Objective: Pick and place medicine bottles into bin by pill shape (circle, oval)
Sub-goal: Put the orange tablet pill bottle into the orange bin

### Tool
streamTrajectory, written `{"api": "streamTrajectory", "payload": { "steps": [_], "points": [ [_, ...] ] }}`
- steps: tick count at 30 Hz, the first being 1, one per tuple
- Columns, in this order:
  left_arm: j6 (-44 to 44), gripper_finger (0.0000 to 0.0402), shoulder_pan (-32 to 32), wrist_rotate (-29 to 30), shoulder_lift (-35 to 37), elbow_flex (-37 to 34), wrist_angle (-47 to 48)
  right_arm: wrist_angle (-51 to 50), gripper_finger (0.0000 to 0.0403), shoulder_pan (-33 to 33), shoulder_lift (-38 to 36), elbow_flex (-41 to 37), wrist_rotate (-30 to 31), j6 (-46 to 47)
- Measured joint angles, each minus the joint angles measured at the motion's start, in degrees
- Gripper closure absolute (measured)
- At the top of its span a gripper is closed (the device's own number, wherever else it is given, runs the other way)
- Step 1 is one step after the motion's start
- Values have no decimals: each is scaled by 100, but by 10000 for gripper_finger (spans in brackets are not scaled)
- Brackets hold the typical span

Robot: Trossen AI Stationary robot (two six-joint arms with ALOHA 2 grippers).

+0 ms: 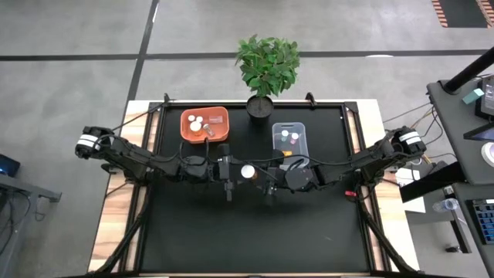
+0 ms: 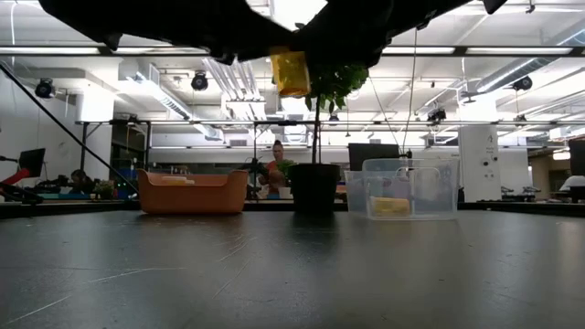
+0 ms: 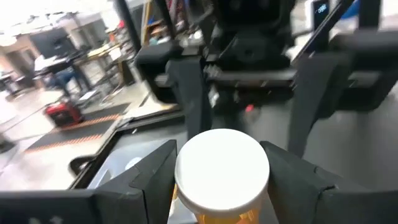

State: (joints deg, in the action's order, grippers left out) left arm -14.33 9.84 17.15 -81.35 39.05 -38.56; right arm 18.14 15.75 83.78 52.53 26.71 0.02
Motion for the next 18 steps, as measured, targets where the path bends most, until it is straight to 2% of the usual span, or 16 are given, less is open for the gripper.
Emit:
{"api": "streamTrajectory", "payload": {
  "steps": [8, 14, 18],
  "points": [
    [88, 208, -107, 523, 55, -11, 289, -754, 122, -15, -381, 0, 334, 450],
    [310, 208, -271, 1113, 55, -15, 502, -1528, 128, -11, -869, 0, 334, 641],
    [547, 208, -426, 1193, 58, -15, 714, -1841, 138, -15, -1172, -23, 346, 614]
  ]
}}
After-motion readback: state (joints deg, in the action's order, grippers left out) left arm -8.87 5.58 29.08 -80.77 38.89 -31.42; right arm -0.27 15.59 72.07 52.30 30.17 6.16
